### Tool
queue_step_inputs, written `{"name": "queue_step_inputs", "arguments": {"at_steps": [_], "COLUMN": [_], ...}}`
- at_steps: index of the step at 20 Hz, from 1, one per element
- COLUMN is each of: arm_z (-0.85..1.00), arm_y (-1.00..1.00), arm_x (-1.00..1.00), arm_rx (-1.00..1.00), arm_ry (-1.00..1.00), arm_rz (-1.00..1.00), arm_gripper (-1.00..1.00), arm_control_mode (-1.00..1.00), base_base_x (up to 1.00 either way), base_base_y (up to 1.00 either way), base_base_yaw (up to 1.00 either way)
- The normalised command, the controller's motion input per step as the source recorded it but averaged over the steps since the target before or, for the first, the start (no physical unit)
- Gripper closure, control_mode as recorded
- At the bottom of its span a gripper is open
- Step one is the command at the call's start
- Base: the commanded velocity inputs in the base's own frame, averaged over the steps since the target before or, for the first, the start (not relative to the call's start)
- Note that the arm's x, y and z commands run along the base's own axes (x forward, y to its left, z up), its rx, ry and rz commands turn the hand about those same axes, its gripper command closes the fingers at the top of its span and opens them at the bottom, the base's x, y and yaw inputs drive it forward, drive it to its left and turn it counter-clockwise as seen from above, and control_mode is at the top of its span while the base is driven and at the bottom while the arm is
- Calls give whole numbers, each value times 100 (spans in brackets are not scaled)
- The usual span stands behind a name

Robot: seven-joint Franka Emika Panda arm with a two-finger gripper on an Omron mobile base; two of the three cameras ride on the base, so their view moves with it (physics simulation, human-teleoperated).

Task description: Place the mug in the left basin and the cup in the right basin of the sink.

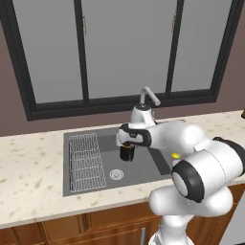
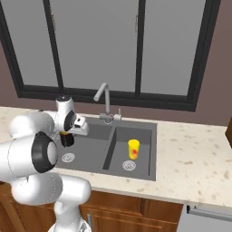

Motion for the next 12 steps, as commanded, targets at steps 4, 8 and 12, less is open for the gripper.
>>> {"name": "queue_step_inputs", "arguments": {"at_steps": [4, 8, 12], "arm_z": [-38, -43, -41], "arm_y": [0, 0, 0], "arm_x": [31, 24, 17], "arm_rx": [0, 0, 0], "arm_ry": [0, 0, 0], "arm_rz": [0, 0, 0], "arm_gripper": [100, 100, 100], "arm_control_mode": [-100, -100, -100], "base_base_x": [0, 0, 0], "base_base_y": [0, 0, 0], "base_base_yaw": [0, 0, 0]}}
